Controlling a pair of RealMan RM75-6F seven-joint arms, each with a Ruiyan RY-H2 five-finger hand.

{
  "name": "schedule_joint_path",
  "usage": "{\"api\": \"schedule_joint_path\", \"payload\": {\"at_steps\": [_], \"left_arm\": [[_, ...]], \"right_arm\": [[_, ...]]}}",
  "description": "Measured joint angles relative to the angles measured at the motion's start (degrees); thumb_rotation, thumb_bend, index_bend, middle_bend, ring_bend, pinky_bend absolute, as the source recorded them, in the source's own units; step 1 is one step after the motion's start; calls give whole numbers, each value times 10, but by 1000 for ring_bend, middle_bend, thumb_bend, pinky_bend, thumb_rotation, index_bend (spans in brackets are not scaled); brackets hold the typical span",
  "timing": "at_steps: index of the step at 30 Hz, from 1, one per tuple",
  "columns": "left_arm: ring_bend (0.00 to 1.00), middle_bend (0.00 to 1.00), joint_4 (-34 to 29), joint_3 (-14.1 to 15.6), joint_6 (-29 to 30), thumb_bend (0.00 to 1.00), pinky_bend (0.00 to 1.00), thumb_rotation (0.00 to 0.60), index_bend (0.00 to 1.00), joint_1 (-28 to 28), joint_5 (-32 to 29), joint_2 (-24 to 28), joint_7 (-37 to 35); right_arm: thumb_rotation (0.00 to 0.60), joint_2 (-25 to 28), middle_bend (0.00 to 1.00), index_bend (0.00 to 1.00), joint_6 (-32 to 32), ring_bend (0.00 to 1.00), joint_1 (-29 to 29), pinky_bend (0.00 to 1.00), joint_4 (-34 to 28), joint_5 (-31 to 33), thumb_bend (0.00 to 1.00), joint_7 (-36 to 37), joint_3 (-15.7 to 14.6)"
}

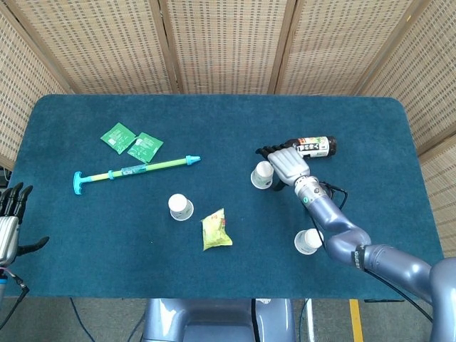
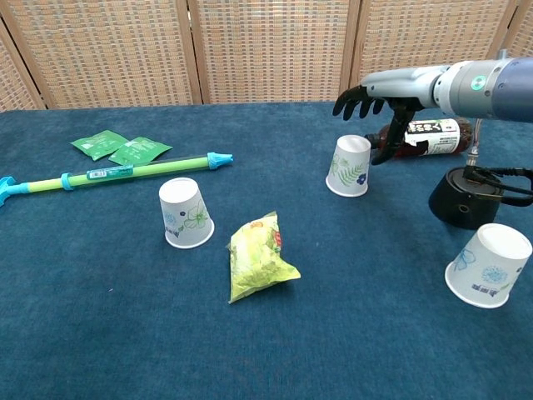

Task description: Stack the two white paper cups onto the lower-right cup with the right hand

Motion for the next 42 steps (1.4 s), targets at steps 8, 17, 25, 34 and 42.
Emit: {"api": "schedule_joint_path", "payload": {"at_steps": [8, 17, 25, 34, 42], "left_arm": [[0, 0, 1, 0, 0, 0, 0, 600, 0, -1, 1, 0, -3], [0, 0, -1, 2, 1, 0, 0, 600, 0, -1, 2, 1, -3], [0, 0, -1, 2, 1, 0, 0, 600, 0, -1, 2, 2, -4], [0, 0, -1, 4, 0, 0, 0, 600, 0, -1, 1, 1, -2], [0, 0, -2, 8, 0, 0, 0, 600, 0, -2, 10, 0, 1]], "right_arm": [[600, -32, 312, 244, 9, 280, 14, 277, 32, 19, 324, -4, -8], [600, -70, 445, 366, 31, 460, 22, 454, 85, 14, 408, 7, -9], [600, -85, 536, 466, 41, 550, 24, 533, 103, 4, 484, 31, -6], [600, -42, 537, 466, 69, 550, 11, 532, 28, -28, 504, 49, -4], [600, 75, 537, 466, 117, 551, -29, 533, -150, -75, 516, 50, -13]]}}
